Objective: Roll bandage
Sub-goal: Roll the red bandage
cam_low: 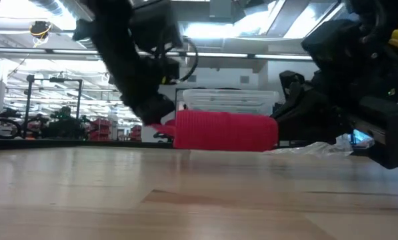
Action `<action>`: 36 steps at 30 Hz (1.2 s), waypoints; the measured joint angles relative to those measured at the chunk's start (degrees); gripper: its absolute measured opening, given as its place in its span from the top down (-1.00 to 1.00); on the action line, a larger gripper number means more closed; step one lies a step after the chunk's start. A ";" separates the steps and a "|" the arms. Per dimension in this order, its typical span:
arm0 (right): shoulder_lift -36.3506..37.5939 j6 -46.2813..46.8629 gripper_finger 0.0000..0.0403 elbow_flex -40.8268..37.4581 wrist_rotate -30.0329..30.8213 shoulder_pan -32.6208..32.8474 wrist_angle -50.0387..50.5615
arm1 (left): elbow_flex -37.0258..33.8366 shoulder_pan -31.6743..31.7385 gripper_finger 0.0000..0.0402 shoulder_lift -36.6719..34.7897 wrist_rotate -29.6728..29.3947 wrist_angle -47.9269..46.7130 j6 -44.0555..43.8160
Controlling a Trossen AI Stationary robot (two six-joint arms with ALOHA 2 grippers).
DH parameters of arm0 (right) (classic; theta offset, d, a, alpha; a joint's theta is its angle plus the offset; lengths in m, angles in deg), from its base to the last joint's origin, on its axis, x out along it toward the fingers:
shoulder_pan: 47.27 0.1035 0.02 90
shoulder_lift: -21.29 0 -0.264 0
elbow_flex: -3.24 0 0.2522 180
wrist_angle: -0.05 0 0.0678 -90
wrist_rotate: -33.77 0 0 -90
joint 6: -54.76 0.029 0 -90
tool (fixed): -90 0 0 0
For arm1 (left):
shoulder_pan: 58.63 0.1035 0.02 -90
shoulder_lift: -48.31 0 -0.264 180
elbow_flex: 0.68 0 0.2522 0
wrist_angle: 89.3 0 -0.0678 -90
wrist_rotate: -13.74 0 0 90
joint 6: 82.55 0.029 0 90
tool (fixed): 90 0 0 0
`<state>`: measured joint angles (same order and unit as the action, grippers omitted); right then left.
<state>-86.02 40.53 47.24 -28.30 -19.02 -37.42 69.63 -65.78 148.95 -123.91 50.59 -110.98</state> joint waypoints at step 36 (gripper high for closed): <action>24.35 -12.07 0.97 0.00 10.47 4.41 6.72 | 1.86 -4.78 0.22 -5.58 27.91 7.99 6.58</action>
<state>-61.67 28.46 47.24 -17.83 -14.60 -30.70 71.48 -70.56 143.37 -96.00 58.58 -104.39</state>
